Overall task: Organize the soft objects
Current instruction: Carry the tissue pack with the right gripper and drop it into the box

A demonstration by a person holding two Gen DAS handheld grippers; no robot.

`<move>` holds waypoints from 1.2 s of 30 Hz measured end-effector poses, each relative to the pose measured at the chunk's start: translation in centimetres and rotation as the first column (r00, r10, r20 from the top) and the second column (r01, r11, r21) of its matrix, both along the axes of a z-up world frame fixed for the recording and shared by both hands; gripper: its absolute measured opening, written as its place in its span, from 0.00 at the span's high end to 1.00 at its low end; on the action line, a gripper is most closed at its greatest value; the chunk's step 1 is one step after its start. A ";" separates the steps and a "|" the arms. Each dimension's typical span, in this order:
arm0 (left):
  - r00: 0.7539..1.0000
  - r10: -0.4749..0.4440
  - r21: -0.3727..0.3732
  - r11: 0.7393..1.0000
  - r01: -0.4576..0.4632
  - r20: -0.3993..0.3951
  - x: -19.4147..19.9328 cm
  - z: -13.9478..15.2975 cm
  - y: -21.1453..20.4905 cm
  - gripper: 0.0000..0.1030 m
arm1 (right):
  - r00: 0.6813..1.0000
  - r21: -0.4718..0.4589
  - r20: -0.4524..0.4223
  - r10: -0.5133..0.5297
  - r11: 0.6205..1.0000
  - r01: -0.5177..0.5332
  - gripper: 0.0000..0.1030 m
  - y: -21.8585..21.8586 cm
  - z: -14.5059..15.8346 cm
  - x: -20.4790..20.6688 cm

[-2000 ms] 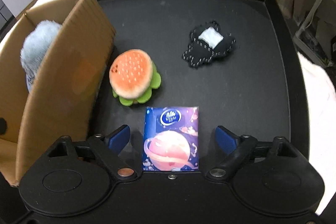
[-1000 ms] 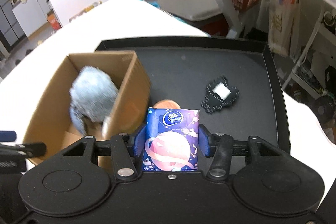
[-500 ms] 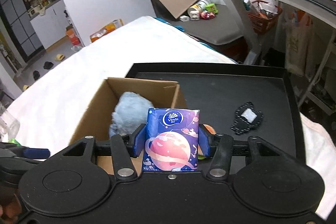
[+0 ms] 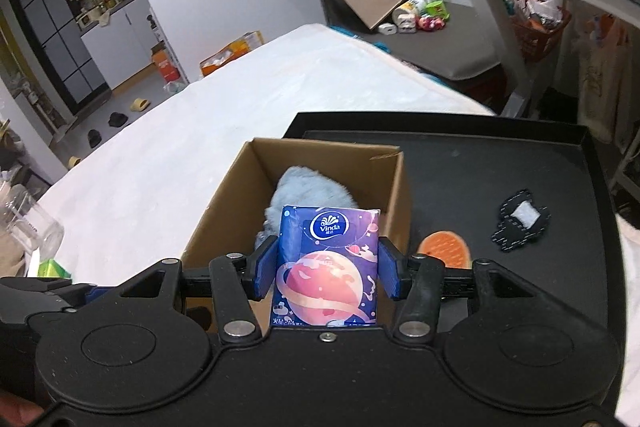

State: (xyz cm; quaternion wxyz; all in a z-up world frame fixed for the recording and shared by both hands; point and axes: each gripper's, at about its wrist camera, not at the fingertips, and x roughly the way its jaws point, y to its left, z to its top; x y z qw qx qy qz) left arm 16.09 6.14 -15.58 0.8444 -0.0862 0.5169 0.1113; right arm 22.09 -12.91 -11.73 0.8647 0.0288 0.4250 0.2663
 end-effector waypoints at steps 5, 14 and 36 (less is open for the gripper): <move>1.000 0.001 -0.023 1.000 0.000 0.005 -0.2 -0.6 0.2 0.38 | 0.999 0.014 -0.030 0.025 1.000 -0.024 0.51 1.0 -0.6 -0.2; 1.000 -0.009 -0.070 0.997 0.010 0.012 -0.1 -1.1 0.5 0.76 | 0.996 0.026 -0.072 0.052 0.998 -0.051 0.51 2.7 -1.8 -0.5; 1.000 -0.023 -0.098 0.995 0.023 -0.003 0.1 -1.5 1.1 0.76 | 0.990 0.110 -0.098 0.100 0.990 -0.089 0.43 5.4 -1.9 -0.8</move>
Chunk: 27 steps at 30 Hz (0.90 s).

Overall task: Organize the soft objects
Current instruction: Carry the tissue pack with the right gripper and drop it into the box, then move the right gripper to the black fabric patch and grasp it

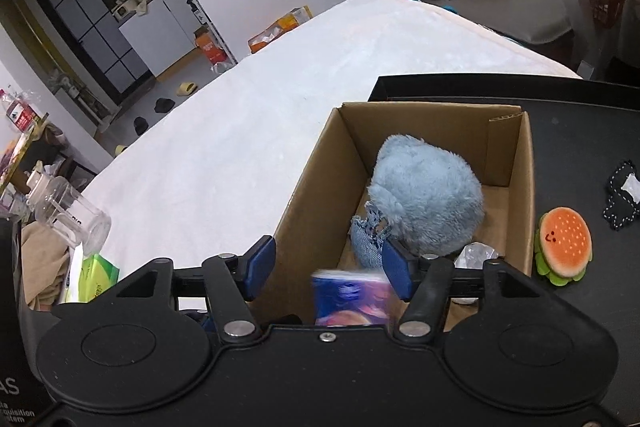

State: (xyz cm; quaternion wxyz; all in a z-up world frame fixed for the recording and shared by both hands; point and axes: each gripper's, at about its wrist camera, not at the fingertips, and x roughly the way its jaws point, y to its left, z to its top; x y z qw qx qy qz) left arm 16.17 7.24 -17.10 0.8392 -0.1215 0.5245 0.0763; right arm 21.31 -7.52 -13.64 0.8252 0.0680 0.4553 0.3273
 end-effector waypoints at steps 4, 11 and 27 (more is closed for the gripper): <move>1.000 -0.002 0.020 1.000 0.002 -0.015 0.2 0.2 -0.3 0.75 | 1.000 0.003 0.002 -0.013 1.000 0.013 0.43 -0.5 0.3 0.3; 0.999 -0.001 0.040 0.999 0.002 -0.035 0.8 0.6 -0.6 0.72 | 1.000 -0.036 0.017 -0.012 0.999 0.013 0.42 -2.4 0.7 1.1; 1.000 0.013 0.101 0.995 -0.010 -0.027 2.7 2.2 -2.3 0.53 | 0.997 -0.114 0.066 -0.044 0.992 0.052 0.38 -7.7 1.4 3.8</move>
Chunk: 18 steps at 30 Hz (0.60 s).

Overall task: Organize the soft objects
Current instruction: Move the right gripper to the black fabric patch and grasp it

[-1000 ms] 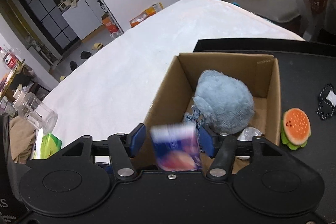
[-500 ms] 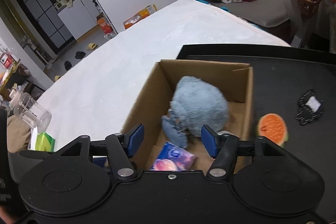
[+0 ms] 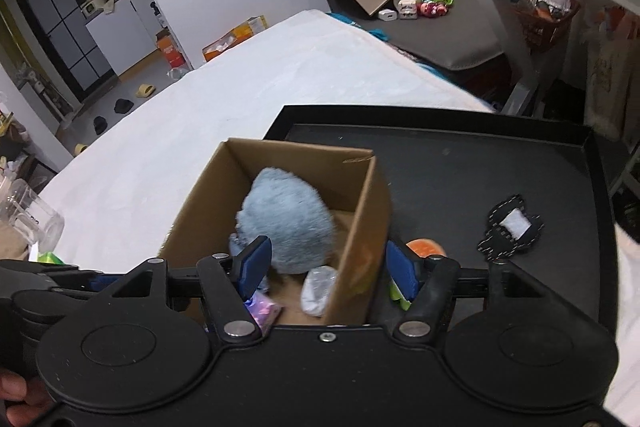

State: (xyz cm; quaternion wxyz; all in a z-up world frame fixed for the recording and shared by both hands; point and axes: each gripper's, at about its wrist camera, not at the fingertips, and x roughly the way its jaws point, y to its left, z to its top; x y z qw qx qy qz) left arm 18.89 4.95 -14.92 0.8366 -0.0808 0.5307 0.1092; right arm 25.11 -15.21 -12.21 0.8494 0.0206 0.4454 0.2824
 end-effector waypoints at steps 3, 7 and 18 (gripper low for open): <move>1.000 0.001 0.008 1.000 -0.001 -0.002 0.2 0.2 -0.2 0.52 | 1.000 -0.005 0.007 -0.002 1.000 0.002 0.37 -0.7 0.1 0.5; 1.000 -0.003 0.020 1.000 0.003 0.002 0.5 0.5 -0.4 0.50 | 1.000 -0.016 0.015 -0.007 1.000 0.007 0.36 -1.5 0.1 1.6; 1.000 -0.022 0.072 0.997 0.023 -0.018 1.4 -0.2 -1.0 0.44 | 0.995 -0.036 0.034 -0.092 0.995 0.093 0.33 -5.0 -2.0 5.4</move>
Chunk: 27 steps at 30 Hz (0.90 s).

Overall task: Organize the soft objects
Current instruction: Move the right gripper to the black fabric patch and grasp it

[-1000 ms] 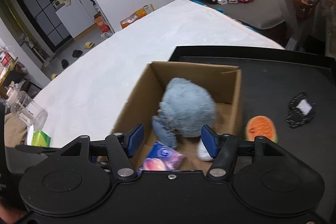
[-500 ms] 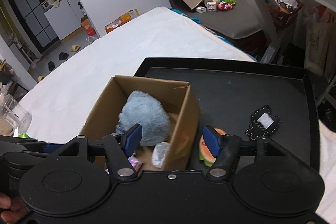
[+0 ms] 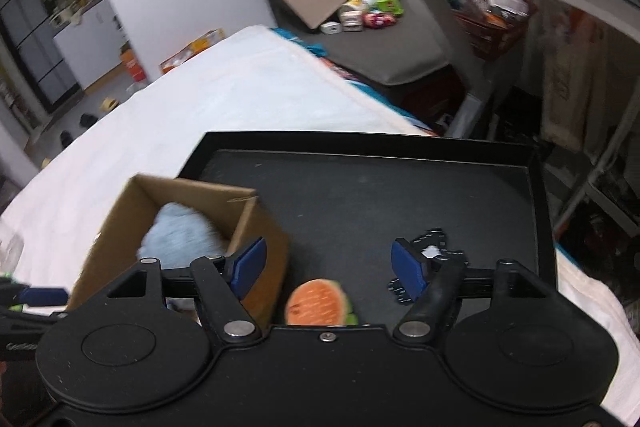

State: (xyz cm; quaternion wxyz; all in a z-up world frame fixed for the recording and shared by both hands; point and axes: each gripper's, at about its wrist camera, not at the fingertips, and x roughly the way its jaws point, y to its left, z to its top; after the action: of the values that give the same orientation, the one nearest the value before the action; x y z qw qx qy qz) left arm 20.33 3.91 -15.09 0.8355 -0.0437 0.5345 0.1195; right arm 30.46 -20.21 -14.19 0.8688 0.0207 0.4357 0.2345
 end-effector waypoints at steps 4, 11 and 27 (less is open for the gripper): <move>1.000 0.008 0.003 1.000 -0.008 -0.014 0.3 -0.6 -0.3 0.42 | 0.997 0.008 -0.022 -0.069 0.998 0.070 0.27 -1.1 -2.0 0.6; 0.999 0.025 0.034 0.999 -0.024 -0.048 0.8 -1.8 -0.8 0.33 | 0.994 -0.031 -0.035 -0.101 0.995 0.100 0.22 -2.0 -4.4 1.6; 0.996 0.048 0.079 0.996 -0.041 -0.082 1.4 -2.8 -1.1 0.31 | 0.992 -0.083 -0.063 -0.106 0.991 0.100 0.21 -1.5 -8.2 3.6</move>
State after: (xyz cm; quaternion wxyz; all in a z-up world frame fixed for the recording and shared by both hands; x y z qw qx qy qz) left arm 21.68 2.83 -17.85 0.8107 -0.0184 0.5628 0.1603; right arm 34.03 -21.73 -22.40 0.8647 0.0165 0.4721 0.1709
